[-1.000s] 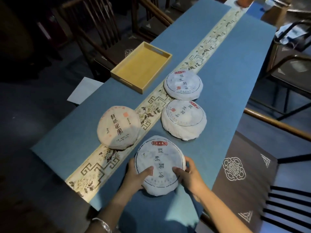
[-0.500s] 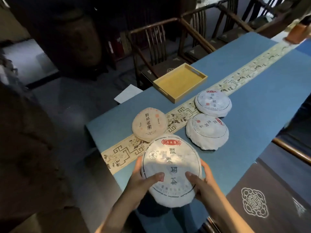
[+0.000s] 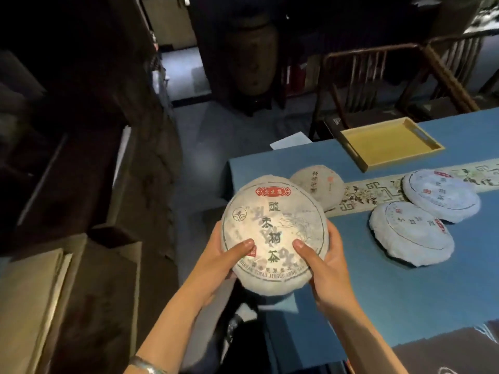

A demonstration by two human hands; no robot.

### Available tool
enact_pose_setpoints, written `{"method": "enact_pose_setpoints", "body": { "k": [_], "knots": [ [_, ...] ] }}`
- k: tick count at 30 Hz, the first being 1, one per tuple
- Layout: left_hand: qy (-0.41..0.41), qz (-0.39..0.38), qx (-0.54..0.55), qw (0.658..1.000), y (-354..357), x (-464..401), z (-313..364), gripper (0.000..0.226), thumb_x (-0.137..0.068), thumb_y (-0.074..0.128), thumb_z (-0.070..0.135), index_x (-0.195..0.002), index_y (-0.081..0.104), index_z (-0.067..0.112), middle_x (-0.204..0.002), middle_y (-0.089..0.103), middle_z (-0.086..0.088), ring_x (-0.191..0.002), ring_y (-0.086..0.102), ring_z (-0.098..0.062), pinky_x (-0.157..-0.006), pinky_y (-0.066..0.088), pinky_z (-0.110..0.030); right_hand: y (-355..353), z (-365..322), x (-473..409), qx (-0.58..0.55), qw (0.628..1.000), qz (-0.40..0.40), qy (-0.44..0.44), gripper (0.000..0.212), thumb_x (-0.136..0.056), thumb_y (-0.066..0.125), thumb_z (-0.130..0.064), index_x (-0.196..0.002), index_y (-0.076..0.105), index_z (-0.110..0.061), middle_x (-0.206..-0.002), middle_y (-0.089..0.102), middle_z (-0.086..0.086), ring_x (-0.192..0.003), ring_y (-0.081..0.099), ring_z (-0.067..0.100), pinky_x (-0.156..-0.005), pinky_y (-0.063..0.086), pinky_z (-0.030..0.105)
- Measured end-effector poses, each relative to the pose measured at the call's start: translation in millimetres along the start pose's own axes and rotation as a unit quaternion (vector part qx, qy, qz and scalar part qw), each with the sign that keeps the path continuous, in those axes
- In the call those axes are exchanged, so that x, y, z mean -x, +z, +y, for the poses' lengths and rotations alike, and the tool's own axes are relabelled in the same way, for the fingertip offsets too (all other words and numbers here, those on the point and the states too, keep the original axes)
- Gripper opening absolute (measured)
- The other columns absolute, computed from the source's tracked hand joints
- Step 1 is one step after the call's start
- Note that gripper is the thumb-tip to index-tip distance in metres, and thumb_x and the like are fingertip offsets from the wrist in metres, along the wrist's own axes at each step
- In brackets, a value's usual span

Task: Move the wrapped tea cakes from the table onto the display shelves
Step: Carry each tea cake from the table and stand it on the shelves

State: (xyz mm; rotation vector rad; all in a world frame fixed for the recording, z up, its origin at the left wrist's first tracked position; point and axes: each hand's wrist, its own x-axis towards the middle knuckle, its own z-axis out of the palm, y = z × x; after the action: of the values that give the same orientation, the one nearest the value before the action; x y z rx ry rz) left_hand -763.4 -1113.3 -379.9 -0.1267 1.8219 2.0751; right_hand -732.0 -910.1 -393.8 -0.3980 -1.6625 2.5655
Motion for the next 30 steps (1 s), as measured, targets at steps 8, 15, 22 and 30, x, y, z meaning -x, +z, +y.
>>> {"method": "enact_pose_setpoints", "body": {
  "k": [8,15,22,30],
  "knots": [
    [0.044,0.276,0.037,0.960,-69.9,109.0,24.0,0.079,-0.059,0.075,0.055,-0.129,0.038,0.054,-0.110,0.071,0.008,-0.101,0.068,-0.006,-0.068,0.059,-0.027,109.7,12.8,6.8,0.023,0.991,-0.124,-0.035,0.072,-0.070,0.085,-0.023,-0.133,0.050,-0.032,-0.128,0.065,-0.004,-0.118,0.063,0.014,-0.085,0.057,0.026],
    [0.178,0.377,0.105,0.903,-135.0,180.0,49.4,0.083,-0.060,0.086,0.018,-0.118,0.048,0.065,-0.128,0.064,0.005,-0.114,0.066,-0.017,-0.073,0.061,-0.037,241.6,28.6,54.7,0.046,0.954,-0.295,-0.039,0.069,-0.074,0.079,-0.017,-0.133,0.048,-0.031,-0.124,0.066,-0.010,-0.114,0.065,0.011,-0.078,0.058,0.023],
    [0.265,0.403,0.157,0.862,-234.8,269.9,66.2,0.078,-0.061,0.092,0.025,-0.130,0.057,0.036,-0.129,0.067,-0.004,-0.118,0.064,-0.024,-0.089,0.057,-0.040,368.3,48.7,124.1,0.026,0.902,-0.432,-0.003,0.068,-0.068,0.083,-0.029,-0.128,0.055,-0.037,-0.124,0.068,-0.004,-0.112,0.068,0.017,-0.079,0.059,0.028],
    [0.363,0.556,0.155,0.731,-328.0,392.1,87.7,0.072,-0.055,0.089,0.021,-0.120,0.062,0.039,-0.123,0.070,-0.001,-0.112,0.068,-0.019,-0.081,0.059,-0.036,509.6,82.1,217.2,0.071,0.856,-0.512,0.023,0.076,-0.064,0.074,-0.056,-0.134,0.050,-0.036,-0.125,0.066,0.003,-0.111,0.067,0.022,-0.087,0.059,0.043]
  ]
}}
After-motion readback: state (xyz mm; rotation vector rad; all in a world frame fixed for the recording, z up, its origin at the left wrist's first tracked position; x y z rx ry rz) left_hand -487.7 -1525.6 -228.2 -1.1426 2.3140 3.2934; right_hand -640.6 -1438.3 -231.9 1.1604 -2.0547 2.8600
